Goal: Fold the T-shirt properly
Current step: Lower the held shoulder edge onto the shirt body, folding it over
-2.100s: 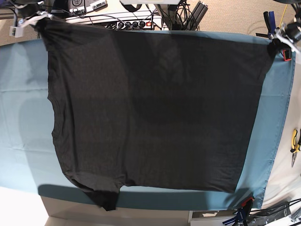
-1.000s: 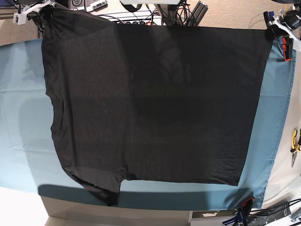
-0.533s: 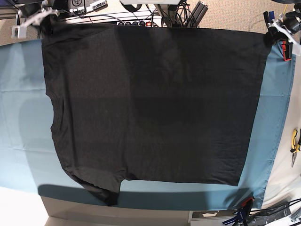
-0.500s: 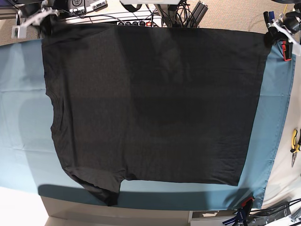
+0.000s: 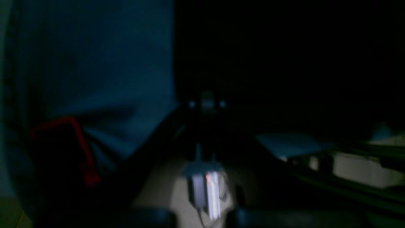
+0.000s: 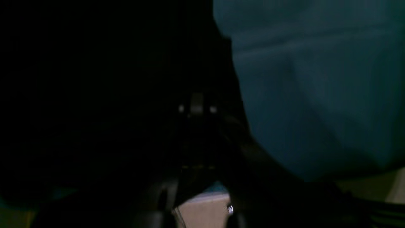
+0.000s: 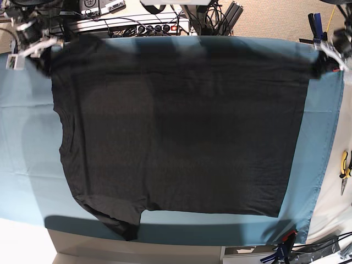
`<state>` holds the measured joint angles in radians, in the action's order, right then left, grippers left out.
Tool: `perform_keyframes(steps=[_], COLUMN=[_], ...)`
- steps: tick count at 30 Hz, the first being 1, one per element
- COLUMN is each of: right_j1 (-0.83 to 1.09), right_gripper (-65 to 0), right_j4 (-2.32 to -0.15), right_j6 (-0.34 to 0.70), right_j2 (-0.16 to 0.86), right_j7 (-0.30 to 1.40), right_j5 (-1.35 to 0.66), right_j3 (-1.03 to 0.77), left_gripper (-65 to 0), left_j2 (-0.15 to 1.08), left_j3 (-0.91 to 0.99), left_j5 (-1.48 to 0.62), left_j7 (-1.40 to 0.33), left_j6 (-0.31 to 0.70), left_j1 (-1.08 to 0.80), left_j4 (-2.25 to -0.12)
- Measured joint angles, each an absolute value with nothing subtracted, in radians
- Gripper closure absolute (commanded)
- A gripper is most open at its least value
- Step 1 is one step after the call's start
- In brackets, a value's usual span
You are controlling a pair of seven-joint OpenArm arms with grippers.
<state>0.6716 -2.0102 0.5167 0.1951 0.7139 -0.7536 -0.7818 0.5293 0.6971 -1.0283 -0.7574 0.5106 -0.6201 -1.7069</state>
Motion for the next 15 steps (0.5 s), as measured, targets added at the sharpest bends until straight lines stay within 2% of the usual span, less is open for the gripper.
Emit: perform_keyframes(steps=[15], right_j1=[0.467], right_gripper=[0.0], right_j4=[-1.892], right_j6=[0.490], right_j2=[0.194], right_j7=[0.691], right_j5=[-0.680], right_j3=[-0.783], left_gripper=[0.0], left_j2=[0.527], left_j3=[0.697], left_j5=[-0.991], left_j7=[-0.733], left_j6=[0.510], left_j1=[-0.528], left_j4=[-1.706])
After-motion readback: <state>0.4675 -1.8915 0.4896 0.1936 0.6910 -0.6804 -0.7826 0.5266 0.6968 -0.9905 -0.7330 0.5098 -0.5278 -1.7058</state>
